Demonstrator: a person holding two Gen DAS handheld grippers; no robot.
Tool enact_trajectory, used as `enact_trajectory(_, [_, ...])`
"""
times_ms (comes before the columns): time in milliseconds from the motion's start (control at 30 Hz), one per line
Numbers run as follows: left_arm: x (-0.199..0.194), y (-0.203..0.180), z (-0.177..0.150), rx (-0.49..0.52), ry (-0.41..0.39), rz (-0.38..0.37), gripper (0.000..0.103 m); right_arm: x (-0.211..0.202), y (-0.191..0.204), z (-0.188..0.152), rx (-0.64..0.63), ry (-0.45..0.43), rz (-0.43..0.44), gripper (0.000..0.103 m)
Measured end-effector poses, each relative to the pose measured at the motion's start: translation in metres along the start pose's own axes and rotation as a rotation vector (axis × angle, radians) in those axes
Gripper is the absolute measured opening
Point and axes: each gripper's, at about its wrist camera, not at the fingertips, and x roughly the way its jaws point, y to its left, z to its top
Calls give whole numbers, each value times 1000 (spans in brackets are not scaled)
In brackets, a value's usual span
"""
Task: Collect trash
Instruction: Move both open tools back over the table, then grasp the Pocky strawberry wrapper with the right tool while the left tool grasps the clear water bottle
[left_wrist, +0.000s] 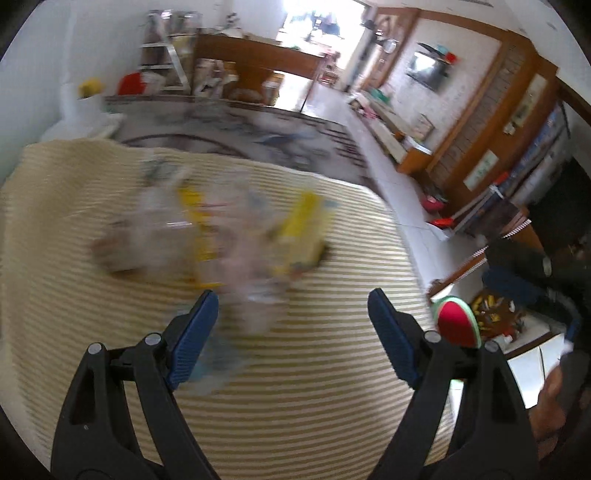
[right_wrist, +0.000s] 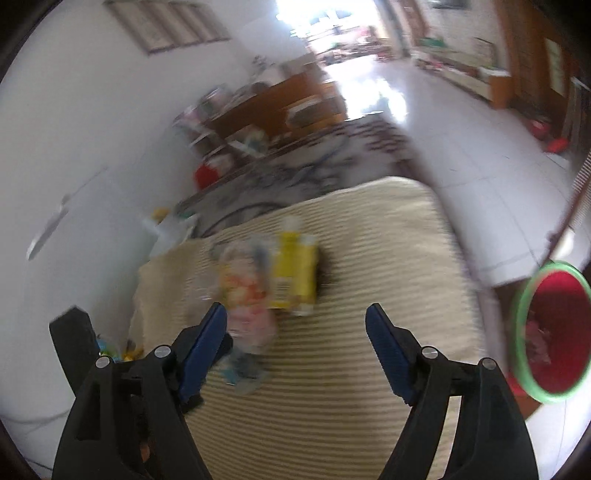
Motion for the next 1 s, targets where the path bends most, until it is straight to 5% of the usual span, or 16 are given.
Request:
enact_trajectory(133, [-20,54,-6,-47,-4,46,81,67,49,15,-62,91,60,75])
enact_trajectory(400, [-49,124,-13,-141,-25,85,81,195,54,18,-59,327,-67,72])
enact_trajectory(467, [-47,132,-11,-158,-18,80,81,209,47,12,-40,359,-87,48])
enact_trajectory(500, [-46,134,-10,-160,-16,78,81,212,42,9,-15,373,-66,45])
enact_trajectory(567, [-44,136,-7,-161,-15,70,81,204,36,7,23,351,-23,24])
enact_trajectory(767, [-22,128,26,-168,8,-37,81,157,33,-6,33,254,-20,24])
enact_trajectory(1000, [49,109,58,-173,127,-50,80,104,30,-49,31,209,-22,24])
